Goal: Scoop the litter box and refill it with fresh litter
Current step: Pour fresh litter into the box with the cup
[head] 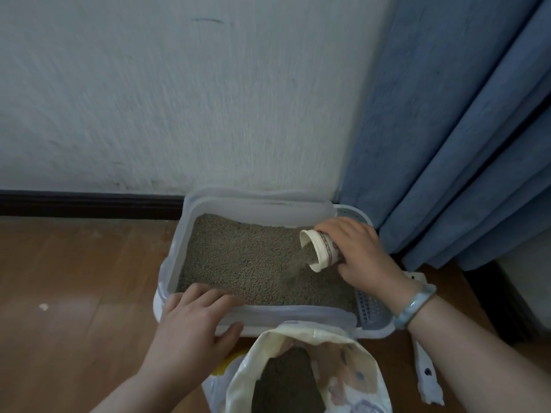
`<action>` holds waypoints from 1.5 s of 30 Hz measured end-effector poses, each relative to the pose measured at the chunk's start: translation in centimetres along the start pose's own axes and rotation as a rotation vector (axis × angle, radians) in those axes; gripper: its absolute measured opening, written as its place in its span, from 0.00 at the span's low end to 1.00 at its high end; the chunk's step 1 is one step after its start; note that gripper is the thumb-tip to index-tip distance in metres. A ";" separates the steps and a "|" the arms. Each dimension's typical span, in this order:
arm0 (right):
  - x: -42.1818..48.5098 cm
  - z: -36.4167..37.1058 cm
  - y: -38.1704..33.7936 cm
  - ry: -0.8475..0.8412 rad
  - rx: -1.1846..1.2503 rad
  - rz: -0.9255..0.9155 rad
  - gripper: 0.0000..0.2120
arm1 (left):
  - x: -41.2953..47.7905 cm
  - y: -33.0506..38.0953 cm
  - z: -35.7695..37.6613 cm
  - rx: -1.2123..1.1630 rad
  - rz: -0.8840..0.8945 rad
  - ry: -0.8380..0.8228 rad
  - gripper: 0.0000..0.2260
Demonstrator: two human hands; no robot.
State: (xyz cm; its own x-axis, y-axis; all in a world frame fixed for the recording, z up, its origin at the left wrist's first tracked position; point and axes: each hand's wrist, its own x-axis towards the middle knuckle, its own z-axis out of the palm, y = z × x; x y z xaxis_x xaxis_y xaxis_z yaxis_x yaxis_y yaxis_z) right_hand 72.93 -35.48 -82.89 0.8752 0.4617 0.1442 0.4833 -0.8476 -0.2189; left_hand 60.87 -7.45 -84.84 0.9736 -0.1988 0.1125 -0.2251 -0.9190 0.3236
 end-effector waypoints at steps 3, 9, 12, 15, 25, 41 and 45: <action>0.2 -0.7 0.4 0.055 -0.026 -0.038 0.36 | -0.3 0.0 0.4 0.019 0.008 0.024 0.16; 0.8 -1.8 0.1 0.118 -0.094 -0.116 0.36 | -0.3 0.1 0.4 0.018 -0.012 0.032 0.16; 0.8 -1.8 -0.1 0.115 -0.114 -0.125 0.36 | -0.3 0.1 0.4 -0.004 -0.039 0.015 0.15; 0.6 -1.5 -0.2 0.111 -0.129 -0.136 0.36 | -0.2 0.0 0.5 -0.046 -0.049 0.001 0.16; 0.3 -1.3 -1.3 0.163 -0.298 -0.239 0.34 | -0.2 -0.1 0.3 -0.083 -0.042 -0.016 0.18; -2.8 -0.9 -1.2 0.016 0.176 0.367 0.36 | -0.4 0.0 0.2 -0.076 -0.029 -0.046 0.21; -3.3 -1.4 -1.3 0.007 0.537 0.464 0.39 | -0.2 0.1 -0.3 -0.071 -0.042 -0.104 0.25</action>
State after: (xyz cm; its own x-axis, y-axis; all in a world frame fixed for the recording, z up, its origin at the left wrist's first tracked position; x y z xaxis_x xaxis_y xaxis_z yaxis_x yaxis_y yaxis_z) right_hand 69.34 -36.27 -81.69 0.9940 0.0807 -0.0738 0.0053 -0.7100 -0.7042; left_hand 60.65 -7.39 -84.54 0.9802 -0.1979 0.0010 -0.1824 -0.9015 0.3924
